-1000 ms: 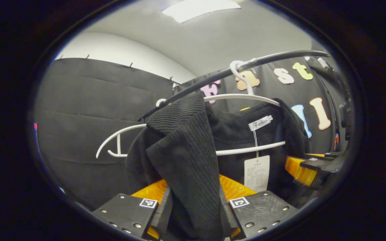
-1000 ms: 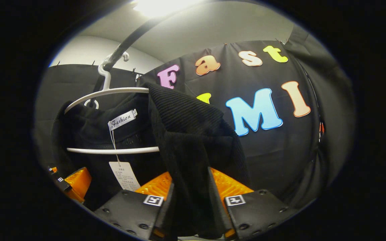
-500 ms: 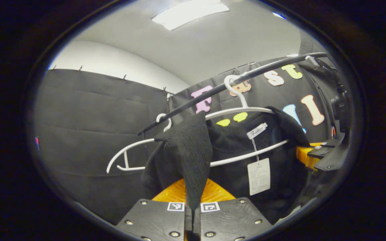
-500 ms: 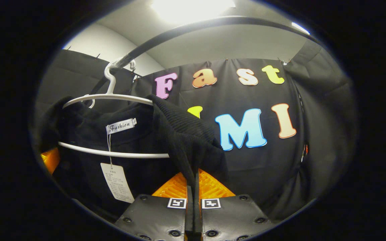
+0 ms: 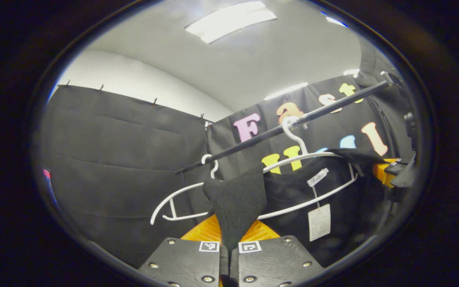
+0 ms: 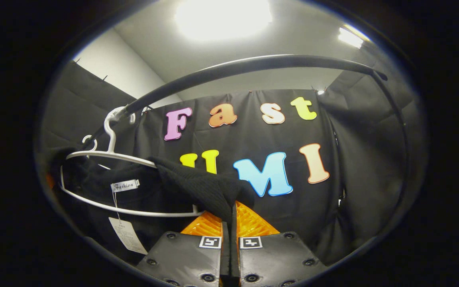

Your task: Grasp the clothes on the hanger with both hands and then place them into the laundry hamper below.

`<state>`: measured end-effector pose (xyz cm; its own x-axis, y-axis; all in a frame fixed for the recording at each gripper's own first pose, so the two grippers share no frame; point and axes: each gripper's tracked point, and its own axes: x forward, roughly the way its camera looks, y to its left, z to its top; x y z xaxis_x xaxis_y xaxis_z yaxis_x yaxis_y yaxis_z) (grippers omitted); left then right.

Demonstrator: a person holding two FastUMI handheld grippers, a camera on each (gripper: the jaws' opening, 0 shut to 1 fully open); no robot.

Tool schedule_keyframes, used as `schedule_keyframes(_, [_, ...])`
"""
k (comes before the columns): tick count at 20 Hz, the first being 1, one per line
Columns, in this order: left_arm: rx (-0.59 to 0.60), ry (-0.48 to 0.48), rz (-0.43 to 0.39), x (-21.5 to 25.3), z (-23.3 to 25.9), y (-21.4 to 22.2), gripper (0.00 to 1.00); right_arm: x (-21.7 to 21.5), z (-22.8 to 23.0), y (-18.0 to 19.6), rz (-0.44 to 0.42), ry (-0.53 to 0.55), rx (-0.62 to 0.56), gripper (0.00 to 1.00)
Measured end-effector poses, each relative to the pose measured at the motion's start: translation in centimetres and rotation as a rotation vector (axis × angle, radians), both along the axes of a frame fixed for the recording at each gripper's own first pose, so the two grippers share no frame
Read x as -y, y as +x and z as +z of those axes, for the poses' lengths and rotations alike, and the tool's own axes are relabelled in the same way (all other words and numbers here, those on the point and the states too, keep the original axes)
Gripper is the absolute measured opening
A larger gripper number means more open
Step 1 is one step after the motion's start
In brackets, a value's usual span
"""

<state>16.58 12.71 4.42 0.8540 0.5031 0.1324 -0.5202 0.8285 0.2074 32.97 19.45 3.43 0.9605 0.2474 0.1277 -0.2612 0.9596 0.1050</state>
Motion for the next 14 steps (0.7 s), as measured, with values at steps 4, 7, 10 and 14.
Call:
schedule_keyframes(4, [0.044, -0.012, 0.001, -1.3, 2.5, -0.9, 0.02, 1.5, 1.5, 0.8, -0.042, 0.010, 0.031, 0.00])
schedule_keyframes(7, [0.079, 0.007, -0.009, -2.8, 4.9, -1.2, 0.02, 2.0, 1.9, 1.5, -0.061, 0.013, 0.041, 0.02])
schedule_keyframes(10, [0.093, 0.019, -0.027, -4.0, 6.3, -0.4, 0.02, 2.3, 1.9, 2.7, -0.072, 0.019, 0.041, 0.02])
schedule_keyframes(14, [0.096, -0.004, -0.071, -5.9, 6.8, 0.7, 0.02, 2.5, 1.3, 4.2, -0.084, 0.021, 0.037, 0.00])
